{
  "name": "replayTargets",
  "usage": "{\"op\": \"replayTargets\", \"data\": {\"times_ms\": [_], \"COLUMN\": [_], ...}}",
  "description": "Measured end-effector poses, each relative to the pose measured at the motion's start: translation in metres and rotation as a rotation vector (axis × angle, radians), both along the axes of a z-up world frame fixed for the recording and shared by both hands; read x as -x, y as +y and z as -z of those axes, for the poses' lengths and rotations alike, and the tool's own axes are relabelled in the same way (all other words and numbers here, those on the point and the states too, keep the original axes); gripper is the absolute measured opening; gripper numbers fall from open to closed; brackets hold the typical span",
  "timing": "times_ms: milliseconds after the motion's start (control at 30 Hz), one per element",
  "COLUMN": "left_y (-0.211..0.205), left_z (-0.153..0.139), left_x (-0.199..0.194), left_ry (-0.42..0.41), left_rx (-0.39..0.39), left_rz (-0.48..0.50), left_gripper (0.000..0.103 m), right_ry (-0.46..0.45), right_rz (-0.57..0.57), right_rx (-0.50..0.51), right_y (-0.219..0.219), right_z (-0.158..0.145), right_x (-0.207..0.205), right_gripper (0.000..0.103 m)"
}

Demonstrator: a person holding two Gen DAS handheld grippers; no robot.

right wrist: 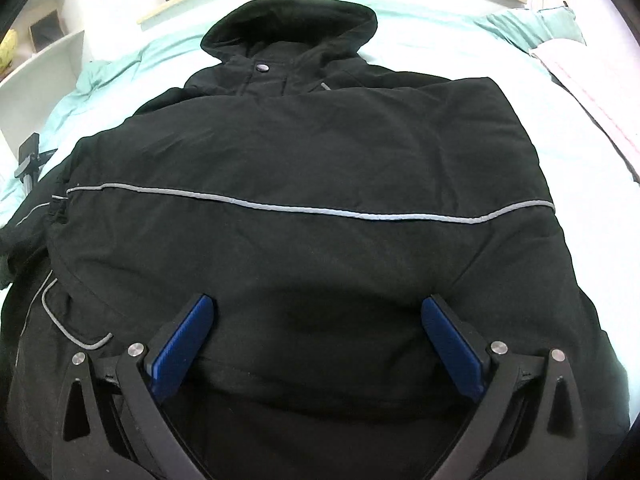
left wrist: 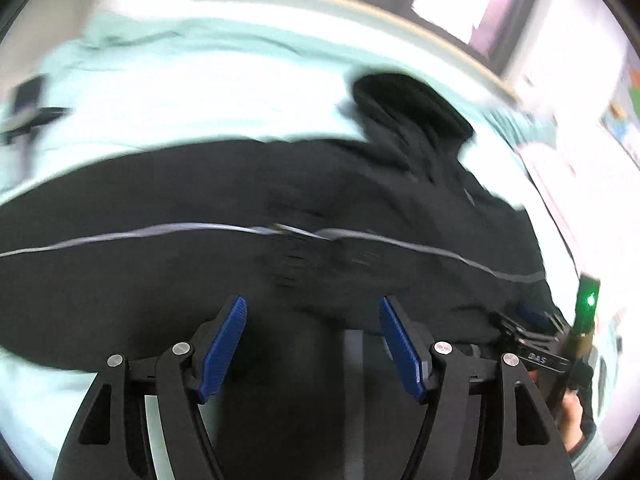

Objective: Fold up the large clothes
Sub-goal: 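Move the left gripper to the other sleeve cuff and close on it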

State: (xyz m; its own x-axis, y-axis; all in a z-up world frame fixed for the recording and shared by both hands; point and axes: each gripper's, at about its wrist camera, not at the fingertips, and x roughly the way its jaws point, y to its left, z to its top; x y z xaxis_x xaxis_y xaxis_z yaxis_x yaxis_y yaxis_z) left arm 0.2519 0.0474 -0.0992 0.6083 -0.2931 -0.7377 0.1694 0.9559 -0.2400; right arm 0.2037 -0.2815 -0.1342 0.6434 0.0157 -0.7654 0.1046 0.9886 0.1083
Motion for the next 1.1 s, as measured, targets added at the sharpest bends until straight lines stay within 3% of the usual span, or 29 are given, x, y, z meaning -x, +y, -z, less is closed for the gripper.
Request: {"op": "replayTargets", "data": {"times_ms": [133, 367, 467, 533, 700, 833, 967, 1033, 1100], "left_y": [0.096, 0.266, 0.309, 0.331, 0.356, 0.358, 0.337, 0.332, 0.328], "left_z": [-0.015, -0.013, -0.007, 0.001, 0.027, 0.046, 0.041, 0.032, 0.019], "left_x": [0.015, 0.035, 0.040, 0.039, 0.008, -0.012, -0.010, -0.004, 0.004], "left_ry": [-0.041, -0.058, -0.067, -0.036, -0.004, 0.035, -0.007, -0.049, -0.111], "left_rx": [-0.024, 0.068, 0.148, 0.129, 0.185, 0.100, -0.112, -0.156, -0.136], "left_rz": [-0.188, -0.537, -0.643, -0.728, -0.701, -0.696, -0.694, -0.686, -0.661], "left_gripper": [0.070, 0.070, 0.070, 0.070, 0.070, 0.070, 0.032, 0.013, 0.013], "right_ry": [-0.017, -0.036, -0.045, -0.047, -0.046, -0.047, -0.049, -0.051, -0.052], "right_rz": [0.000, 0.001, 0.002, 0.002, 0.001, 0.001, 0.001, 0.001, 0.000], "right_rx": [0.004, 0.007, 0.006, 0.008, 0.007, 0.007, 0.008, 0.008, 0.008], "right_y": [-0.008, -0.009, -0.008, -0.008, -0.008, -0.008, -0.008, -0.008, -0.009], "right_z": [0.008, 0.010, 0.009, 0.009, 0.009, 0.009, 0.009, 0.009, 0.008], "right_x": [0.002, 0.005, 0.007, 0.007, 0.007, 0.007, 0.007, 0.008, 0.008], "right_gripper": [0.103, 0.103, 0.103, 0.103, 0.103, 0.103, 0.103, 0.103, 0.103]}}
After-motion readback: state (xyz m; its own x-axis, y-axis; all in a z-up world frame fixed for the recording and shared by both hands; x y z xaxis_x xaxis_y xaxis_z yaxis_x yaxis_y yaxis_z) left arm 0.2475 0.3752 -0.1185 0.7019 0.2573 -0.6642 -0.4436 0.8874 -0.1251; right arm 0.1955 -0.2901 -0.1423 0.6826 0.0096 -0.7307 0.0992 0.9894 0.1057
